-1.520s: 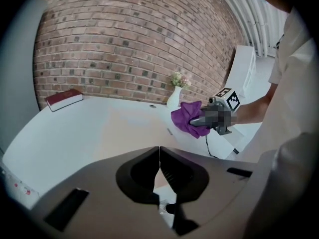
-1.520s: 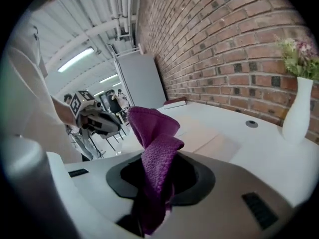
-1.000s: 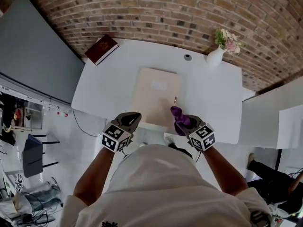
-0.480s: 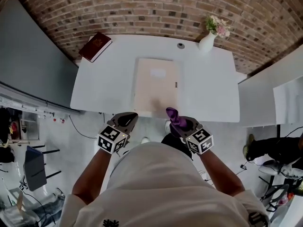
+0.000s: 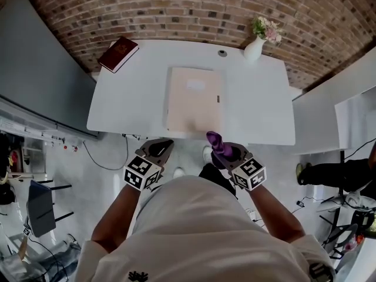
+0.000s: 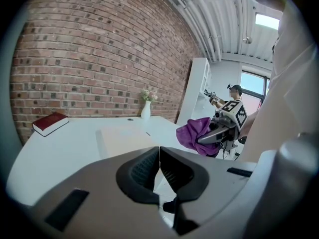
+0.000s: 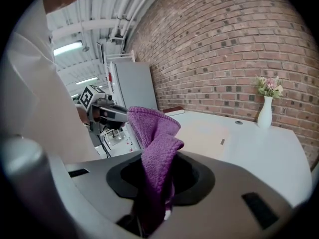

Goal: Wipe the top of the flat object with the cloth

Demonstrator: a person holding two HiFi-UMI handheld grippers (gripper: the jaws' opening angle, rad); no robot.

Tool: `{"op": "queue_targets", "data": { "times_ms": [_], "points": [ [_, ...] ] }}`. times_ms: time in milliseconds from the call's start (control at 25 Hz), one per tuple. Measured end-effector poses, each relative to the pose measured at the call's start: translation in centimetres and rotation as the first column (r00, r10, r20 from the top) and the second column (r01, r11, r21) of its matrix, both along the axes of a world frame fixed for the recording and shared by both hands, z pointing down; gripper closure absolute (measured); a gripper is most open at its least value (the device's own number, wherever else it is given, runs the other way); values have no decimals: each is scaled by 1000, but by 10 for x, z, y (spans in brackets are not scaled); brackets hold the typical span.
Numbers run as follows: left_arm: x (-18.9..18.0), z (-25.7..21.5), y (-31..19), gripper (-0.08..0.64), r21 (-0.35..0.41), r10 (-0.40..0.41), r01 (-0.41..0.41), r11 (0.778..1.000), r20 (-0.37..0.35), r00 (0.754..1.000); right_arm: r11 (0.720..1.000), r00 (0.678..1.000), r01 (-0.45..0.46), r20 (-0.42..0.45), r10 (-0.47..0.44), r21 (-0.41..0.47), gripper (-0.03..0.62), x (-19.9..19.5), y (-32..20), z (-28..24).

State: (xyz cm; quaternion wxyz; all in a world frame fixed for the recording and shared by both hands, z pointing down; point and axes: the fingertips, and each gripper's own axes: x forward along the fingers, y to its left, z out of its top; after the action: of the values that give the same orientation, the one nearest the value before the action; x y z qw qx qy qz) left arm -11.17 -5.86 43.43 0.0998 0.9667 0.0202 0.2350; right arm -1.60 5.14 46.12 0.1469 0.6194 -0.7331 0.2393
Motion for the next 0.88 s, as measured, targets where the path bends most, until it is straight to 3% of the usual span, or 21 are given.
{"op": "queue_targets", "data": {
  "times_ms": [400, 880],
  "points": [
    [-25, 10, 8, 535, -4, -16, 16, 1000, 11, 1000, 999, 999, 31, -14, -31, 10, 457, -22, 1, 0],
    [-29, 23, 12, 535, -17, 20, -19, 1000, 38, 999, 999, 999, 37, -9, -37, -15, 457, -36, 1, 7]
  ]
}}
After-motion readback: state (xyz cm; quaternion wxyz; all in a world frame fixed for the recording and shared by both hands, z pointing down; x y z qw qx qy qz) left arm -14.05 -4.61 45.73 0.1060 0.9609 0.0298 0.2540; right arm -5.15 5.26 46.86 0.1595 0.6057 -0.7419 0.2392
